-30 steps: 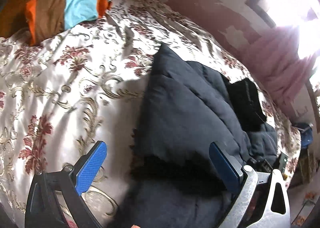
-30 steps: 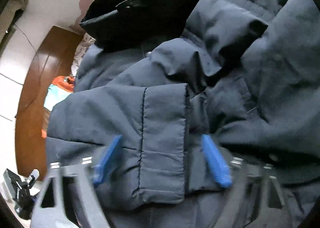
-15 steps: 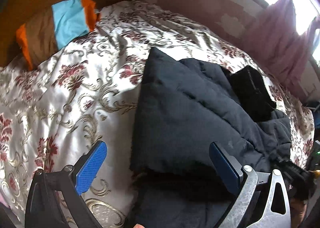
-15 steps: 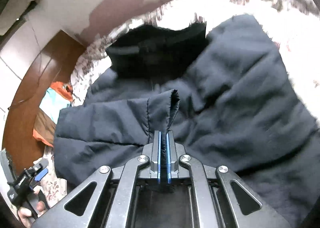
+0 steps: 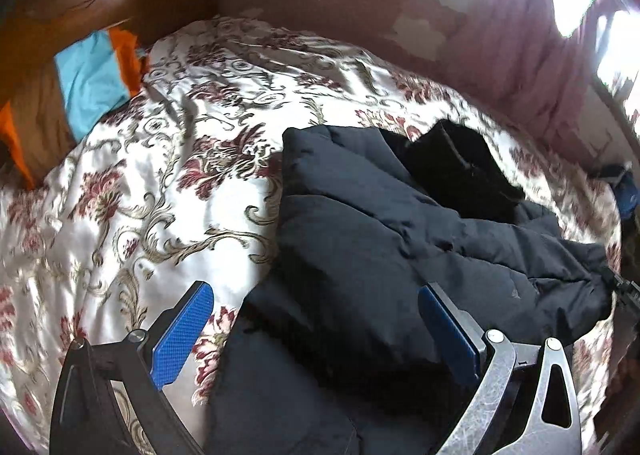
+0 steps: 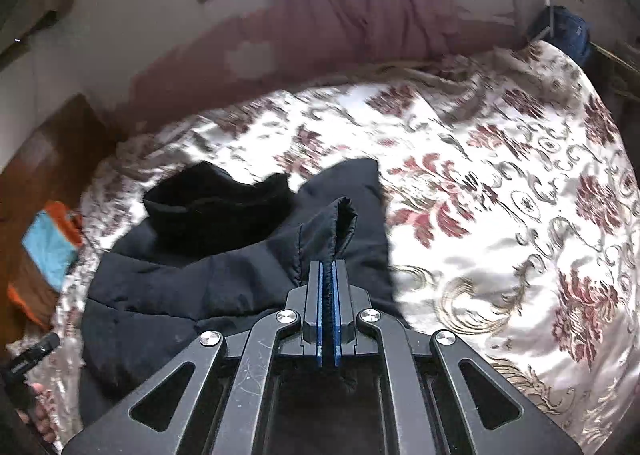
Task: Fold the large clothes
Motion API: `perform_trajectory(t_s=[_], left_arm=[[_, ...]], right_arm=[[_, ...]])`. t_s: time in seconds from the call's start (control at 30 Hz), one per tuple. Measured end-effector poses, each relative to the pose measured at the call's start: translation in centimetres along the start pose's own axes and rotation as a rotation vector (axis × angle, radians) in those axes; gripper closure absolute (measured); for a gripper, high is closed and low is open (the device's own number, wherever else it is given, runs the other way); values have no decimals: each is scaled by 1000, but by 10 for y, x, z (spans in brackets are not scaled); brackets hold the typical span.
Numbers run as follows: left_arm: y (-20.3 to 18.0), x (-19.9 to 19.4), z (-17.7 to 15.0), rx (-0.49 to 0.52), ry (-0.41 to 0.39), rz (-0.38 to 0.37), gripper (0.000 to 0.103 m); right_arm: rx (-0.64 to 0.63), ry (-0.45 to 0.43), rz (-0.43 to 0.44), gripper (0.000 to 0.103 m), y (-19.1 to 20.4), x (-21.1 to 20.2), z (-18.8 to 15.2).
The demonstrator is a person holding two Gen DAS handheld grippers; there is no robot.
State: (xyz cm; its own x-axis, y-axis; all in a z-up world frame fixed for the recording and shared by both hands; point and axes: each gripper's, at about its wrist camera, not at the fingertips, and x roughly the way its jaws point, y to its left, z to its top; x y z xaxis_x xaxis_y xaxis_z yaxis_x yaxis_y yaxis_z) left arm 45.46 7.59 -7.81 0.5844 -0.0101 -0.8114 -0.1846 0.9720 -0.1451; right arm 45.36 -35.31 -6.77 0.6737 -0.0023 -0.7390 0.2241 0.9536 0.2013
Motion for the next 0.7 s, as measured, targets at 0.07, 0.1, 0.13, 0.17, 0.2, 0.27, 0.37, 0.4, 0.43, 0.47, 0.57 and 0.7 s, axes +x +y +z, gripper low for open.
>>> perform_trajectory(t_s=[0.07,0.1,0.13,0.17,0.2,0.27,0.37,0.4,0.43,0.47,0.57,0.7], left_arm=[[-11,11,3,39,23,36,0],[-16,17,4,57,41,49,0],[-20,23,4,74,61,61,0],[-24,30,4,89,83,77,1],[-28,38,4,102,109,89,1],[-34,47,4,108,142,91,1],[-47,44,6,130,141,58,1],[-53,41,7,149,129,47,1],[-59,39,9,172,118,37,1],[-65,38,10,195,112,29,1],[-83,43,14,262,116,15,1],[-95,67,12,298,176,1,1]], right_arm=[[-13,26,-30,99,-5,15,-3],[-22,48,-43,99,-6,24,-4],[-22,66,-49,99,-3,34,-6],[-22,83,-53,98,-4,41,-7],[-33,97,-67,97,-2,46,-9],[-57,110,-77,97,3,49,-11],[-114,93,-66,80,14,39,-12],[-147,83,-61,70,20,35,-12],[-170,73,-58,50,24,31,-14],[-196,59,-64,45,28,29,-14],[-274,31,-73,45,45,24,-16],[-319,103,22,45,65,39,-24]])
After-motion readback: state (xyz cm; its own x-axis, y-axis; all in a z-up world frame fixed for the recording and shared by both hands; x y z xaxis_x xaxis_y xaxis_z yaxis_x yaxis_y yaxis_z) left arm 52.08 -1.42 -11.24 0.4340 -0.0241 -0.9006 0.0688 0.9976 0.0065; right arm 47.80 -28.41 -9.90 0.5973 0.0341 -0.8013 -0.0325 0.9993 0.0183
